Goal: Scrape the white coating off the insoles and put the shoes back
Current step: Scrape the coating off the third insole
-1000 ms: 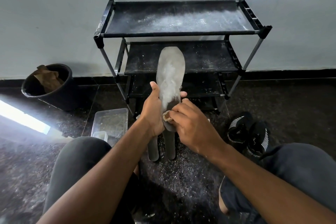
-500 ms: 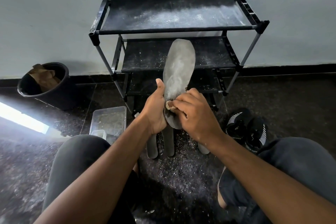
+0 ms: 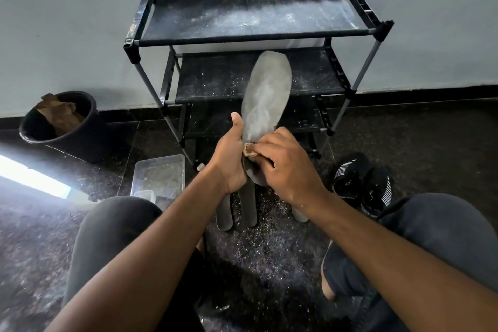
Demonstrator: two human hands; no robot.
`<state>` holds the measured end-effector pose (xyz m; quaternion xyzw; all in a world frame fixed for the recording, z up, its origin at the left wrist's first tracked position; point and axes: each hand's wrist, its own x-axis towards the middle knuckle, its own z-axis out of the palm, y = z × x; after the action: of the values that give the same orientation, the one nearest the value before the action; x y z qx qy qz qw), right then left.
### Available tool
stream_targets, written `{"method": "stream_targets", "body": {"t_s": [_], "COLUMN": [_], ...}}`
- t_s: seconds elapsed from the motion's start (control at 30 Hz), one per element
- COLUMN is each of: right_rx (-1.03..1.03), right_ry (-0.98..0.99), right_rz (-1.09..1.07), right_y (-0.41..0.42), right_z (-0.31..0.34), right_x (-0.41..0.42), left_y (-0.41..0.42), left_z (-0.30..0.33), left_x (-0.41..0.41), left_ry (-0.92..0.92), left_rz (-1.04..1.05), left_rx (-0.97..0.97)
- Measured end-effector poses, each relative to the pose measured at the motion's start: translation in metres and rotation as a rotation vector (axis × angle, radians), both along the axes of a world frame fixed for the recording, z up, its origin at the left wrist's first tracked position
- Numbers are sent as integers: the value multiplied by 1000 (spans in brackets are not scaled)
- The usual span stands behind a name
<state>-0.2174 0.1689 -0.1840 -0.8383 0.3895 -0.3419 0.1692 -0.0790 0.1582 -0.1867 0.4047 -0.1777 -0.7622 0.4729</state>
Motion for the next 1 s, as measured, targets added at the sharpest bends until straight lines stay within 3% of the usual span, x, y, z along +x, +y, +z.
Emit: {"method": "stream_targets", "body": {"t_s": [0.2, 0.33, 0.5, 0.73, 0.9, 1.0], "right_rx": [15, 0, 134, 2, -23, -15], "right_ry": [20, 28, -52, -23, 13, -14], "right_rz": [159, 75, -5, 154, 91, 87], "right_y": [16, 7, 2, 11, 7, 6], "right_z": [-1, 0, 5, -2, 1, 0], "right_x": [5, 3, 2, 6, 5, 4], "left_y": [-10, -5, -4, -10, 0, -2], "left_z": [4, 1, 3, 5, 4, 6], "left_x": [16, 9, 7, 19, 6, 5], "left_ry": [123, 79, 108, 186, 80, 86], "left_rz": [134, 11, -47, 101, -44, -29], "left_rx": [-12, -2, -27, -31, -19, -27]}}
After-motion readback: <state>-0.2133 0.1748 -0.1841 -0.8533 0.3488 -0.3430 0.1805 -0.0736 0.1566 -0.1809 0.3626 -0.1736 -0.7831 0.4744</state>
